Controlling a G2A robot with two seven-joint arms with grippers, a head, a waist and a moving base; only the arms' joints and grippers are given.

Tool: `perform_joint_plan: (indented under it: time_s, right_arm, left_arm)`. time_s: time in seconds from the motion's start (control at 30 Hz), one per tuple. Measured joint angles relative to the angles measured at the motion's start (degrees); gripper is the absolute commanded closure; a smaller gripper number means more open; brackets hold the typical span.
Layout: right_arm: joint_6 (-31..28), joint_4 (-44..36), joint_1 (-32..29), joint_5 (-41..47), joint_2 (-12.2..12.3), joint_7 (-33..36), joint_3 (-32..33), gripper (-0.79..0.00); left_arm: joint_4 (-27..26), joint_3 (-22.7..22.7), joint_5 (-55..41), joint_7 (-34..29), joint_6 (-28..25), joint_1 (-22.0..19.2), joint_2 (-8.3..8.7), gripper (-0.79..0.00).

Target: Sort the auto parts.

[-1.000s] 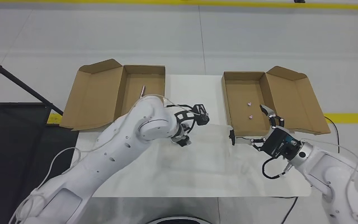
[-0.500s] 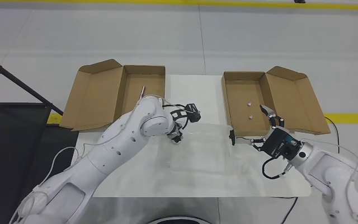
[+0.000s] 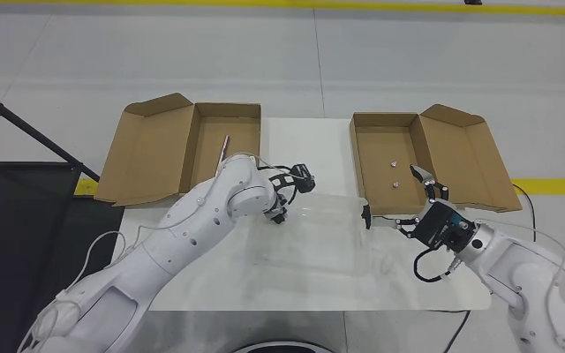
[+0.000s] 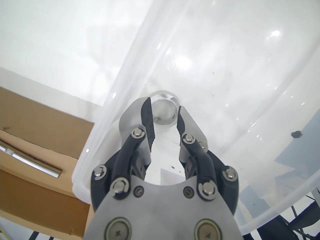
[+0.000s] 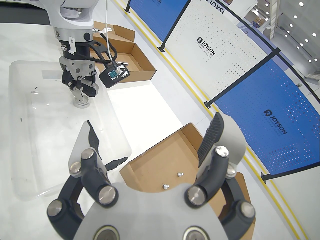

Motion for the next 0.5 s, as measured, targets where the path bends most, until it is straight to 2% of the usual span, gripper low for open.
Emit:
perform_joint_plan:
  time_s: [0.5]
  right_arm:
    - [0.00, 0.00, 0.00, 0.00, 0.00, 0.00, 0.00, -0.785]
  left_arm:
    - [3.09, 1.66, -3.52, 0.26, -2.83, -0.65, -1.07, -0.302]
